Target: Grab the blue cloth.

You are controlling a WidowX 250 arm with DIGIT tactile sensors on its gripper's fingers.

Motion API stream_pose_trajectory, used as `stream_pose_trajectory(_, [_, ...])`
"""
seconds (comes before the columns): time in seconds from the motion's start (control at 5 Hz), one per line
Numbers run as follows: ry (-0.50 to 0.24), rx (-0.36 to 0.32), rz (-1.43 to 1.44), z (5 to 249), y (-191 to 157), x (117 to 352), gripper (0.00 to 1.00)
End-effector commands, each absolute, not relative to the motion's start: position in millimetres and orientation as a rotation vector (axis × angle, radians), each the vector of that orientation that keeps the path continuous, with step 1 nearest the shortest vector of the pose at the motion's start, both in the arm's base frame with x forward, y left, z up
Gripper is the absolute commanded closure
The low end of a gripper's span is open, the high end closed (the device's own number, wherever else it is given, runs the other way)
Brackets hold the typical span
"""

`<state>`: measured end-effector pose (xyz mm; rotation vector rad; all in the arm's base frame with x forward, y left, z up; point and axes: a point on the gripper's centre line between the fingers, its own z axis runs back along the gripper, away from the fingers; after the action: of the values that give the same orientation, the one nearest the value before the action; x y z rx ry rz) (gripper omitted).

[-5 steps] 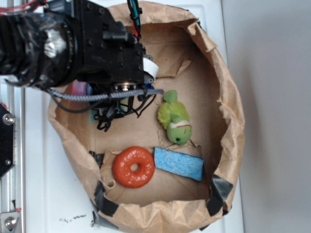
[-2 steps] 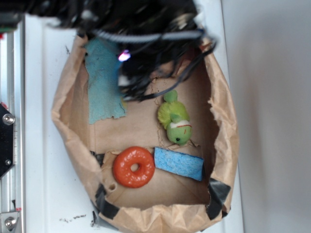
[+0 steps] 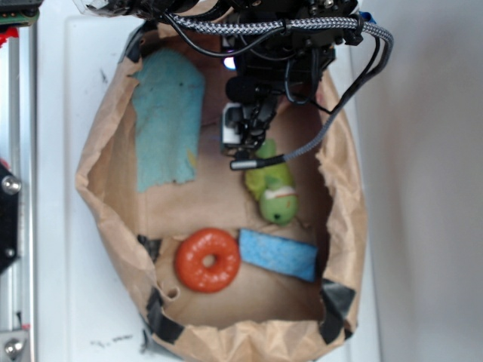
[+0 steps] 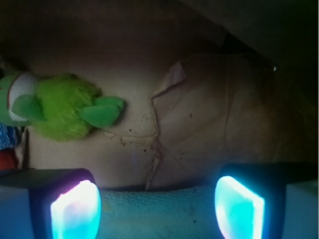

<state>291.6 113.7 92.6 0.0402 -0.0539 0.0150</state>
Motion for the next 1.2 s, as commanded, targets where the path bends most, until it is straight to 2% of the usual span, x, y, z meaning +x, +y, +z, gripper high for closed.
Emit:
stream_pose_trajectory(0.0, [-0.103, 0.090, -0.030, 106.5, 109.6, 275.8, 0.00])
stream_pose_trajectory(0.4, [-0.078, 0.098, -0.124, 81.6, 90.6, 271.4, 0.00])
stream_pose_trajectory(0.8, [-0.068, 0.078, -0.200, 65.1, 77.2, 263.4, 0.00])
stream_pose_trajectory(1.0, [-0.046, 0.110, -0.239, 53.4, 73.5, 259.1, 0.00])
